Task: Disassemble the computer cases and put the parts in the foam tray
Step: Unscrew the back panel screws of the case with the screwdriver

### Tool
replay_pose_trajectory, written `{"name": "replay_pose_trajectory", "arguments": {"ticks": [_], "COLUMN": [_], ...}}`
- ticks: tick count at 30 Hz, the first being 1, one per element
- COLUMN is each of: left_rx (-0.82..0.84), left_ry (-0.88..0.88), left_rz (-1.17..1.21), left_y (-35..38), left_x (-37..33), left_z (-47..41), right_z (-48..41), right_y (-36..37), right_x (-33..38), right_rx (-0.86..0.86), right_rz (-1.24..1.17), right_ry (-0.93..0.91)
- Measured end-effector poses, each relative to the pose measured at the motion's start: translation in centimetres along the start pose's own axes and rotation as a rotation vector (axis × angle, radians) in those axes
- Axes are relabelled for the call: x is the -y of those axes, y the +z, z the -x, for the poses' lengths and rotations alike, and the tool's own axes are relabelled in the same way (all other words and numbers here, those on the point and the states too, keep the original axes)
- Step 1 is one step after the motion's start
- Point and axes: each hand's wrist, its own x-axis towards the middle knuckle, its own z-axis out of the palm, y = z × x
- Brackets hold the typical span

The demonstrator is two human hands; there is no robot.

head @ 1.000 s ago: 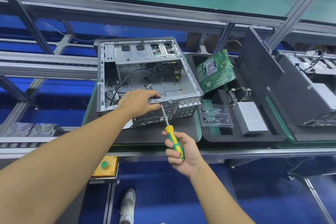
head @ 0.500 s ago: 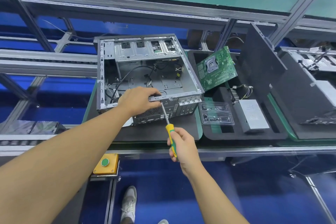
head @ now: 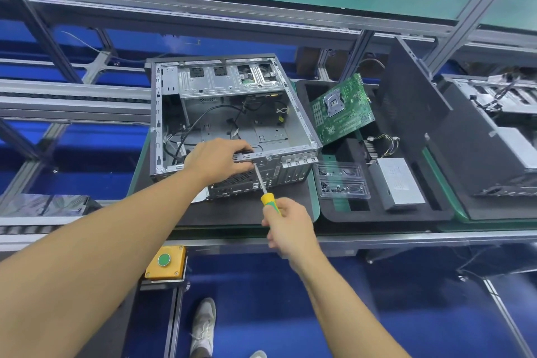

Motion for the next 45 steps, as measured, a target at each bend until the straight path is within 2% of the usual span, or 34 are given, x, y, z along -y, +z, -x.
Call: {"name": "replay_pose_trajectory", "arguments": {"ticks": [2,3,4,8,11,16,21,25,30,36,38,40,41,43,45], "left_rx": [0.004,0.004,0.002,0.001,-0.018,-0.032,-0.030,-0.038,-0.023,0.047,-0.030,-0.256,-0.354,-0.355,-0.179], "left_ry": [0.007,0.010,0.010,0.011,0.016,0.037,0.041,0.052,0.029,0.045,0.156,0.247,0.239,-0.001,-0.407], "left_rz": [-0.008,-0.010,-0.007,0.009,0.009,0.002,-0.006,-0.001,-0.020,-0.091,-0.188,-0.084,0.034,0.341,0.701], "left_y": [0.1,0.1,0.1,0.1,0.2,0.4,0.5,0.3,-0.1,-0.1,-0.3,-0.3,0.1,1.2,2.1], "left_x": [0.0,0.0,0.1,0.2,0.3,0.4,0.5,0.4,0.1,-0.2,-0.3,-1.1,-1.7,-3.3,-5.1], "left_z": [0.0,-0.1,-0.1,-0.1,0.0,-0.1,-0.1,0.0,0.2,0.5,1.1,2.5,3.5,5.6,6.5], "right_z": [0.1,0.0,-0.1,-0.7,-0.6,-0.6,-0.5,-0.5,-0.3,-0.7,-0.8,-0.9,-1.0,-1.1,-1.1], "right_y": [0.5,0.6,0.5,-0.3,-0.7,-0.7,-0.6,-0.7,-0.6,-0.6,-0.6,-0.7,-0.7,-0.7,-0.6], "right_x": [-0.6,-0.8,-0.7,0.4,0.4,-0.1,0.5,0.9,0.4,0.5,0.3,0.2,0.2,-0.1,-0.3], "right_rx": [-0.097,-0.096,-0.070,0.148,0.252,0.194,0.228,0.313,0.246,0.204,0.199,0.199,0.197,0.192,0.188], "right_rz": [0.258,0.301,0.277,-0.076,-0.184,-0.050,-0.083,-0.232,-0.159,-0.027,-0.031,-0.034,-0.034,-0.040,-0.051], "right_ry": [-0.142,-0.154,-0.121,0.169,0.271,0.075,0.182,0.303,0.175,0.148,0.159,0.170,0.168,0.154,0.142]}}
